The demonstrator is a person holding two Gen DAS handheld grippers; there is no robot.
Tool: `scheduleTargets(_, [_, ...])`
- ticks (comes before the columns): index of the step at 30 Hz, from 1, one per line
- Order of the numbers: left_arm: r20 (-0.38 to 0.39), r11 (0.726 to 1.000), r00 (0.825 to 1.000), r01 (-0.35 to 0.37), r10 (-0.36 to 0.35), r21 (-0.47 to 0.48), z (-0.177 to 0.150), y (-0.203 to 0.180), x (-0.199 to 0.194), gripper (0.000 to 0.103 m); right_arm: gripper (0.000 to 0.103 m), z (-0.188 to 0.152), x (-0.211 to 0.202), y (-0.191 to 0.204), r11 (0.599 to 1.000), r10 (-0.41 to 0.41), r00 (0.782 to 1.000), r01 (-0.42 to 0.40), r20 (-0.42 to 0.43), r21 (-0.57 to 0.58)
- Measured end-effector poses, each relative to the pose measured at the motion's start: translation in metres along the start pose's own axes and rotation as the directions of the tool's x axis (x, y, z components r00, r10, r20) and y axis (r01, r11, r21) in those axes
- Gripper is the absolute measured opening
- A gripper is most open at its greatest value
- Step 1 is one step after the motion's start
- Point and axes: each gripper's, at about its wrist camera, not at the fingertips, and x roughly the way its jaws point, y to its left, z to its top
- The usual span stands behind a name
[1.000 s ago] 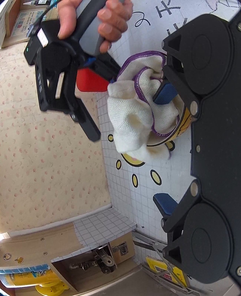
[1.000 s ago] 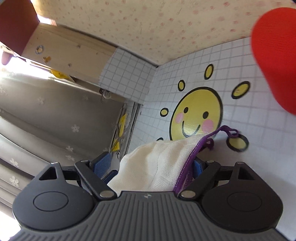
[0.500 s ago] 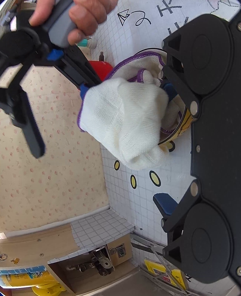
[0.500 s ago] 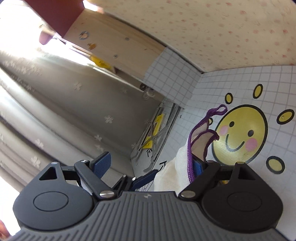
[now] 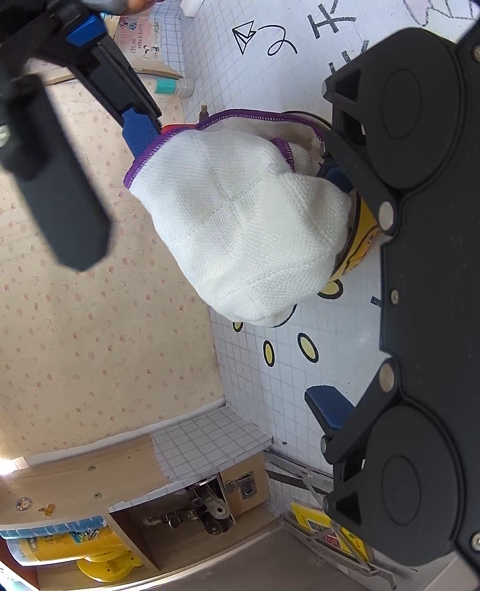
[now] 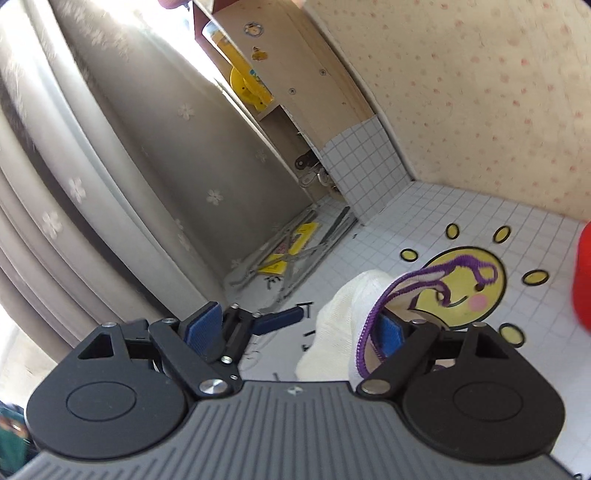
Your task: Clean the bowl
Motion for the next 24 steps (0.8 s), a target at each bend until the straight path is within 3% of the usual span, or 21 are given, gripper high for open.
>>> scheduleTargets(2, [0.004, 1.0, 1.0, -0.005, 0.005, 0.003, 0.0, 0.0, -0.002, 0.102, 0.049, -0.005, 0.003, 0.007, 0.996, -0.06, 0.998, 0.06, 0.005, -0.06])
scheduleTargets(4, [0.008, 1.0, 1.0, -0.01, 0.01, 0.005, -0.001, 0.0, -0.005, 0.102, 0.036, -0.009, 0.005, 0.012, 0.989, -0.104, 0.995, 0.104, 0.01, -0.106])
scheduleTargets(12, [0.035, 1.0, 0.999, -0.012, 0.012, -0.009, -0.006, 0.007, -0.019, 0.102, 0.036, -0.028, 0.016, 0.015, 0.969, -0.163, 0.98, 0.137, -0.113, -0.207])
scheduleTargets(20, [0.053, 1.0, 0.998, -0.019, 0.019, -0.003, -0.009, 0.008, -0.032, 0.103, 0.036, -0.018, 0.031, -0.005, 0.974, -0.21, 0.96, 0.19, -0.186, -0.121])
scheduleTargets(24, [0.064, 0.999, 0.997, -0.028, 0.029, -0.026, -0.008, 0.014, -0.036, 0.103, 0.037, -0.025, 0.044, -0.005, 0.946, -0.306, 0.923, 0.268, -0.233, -0.18])
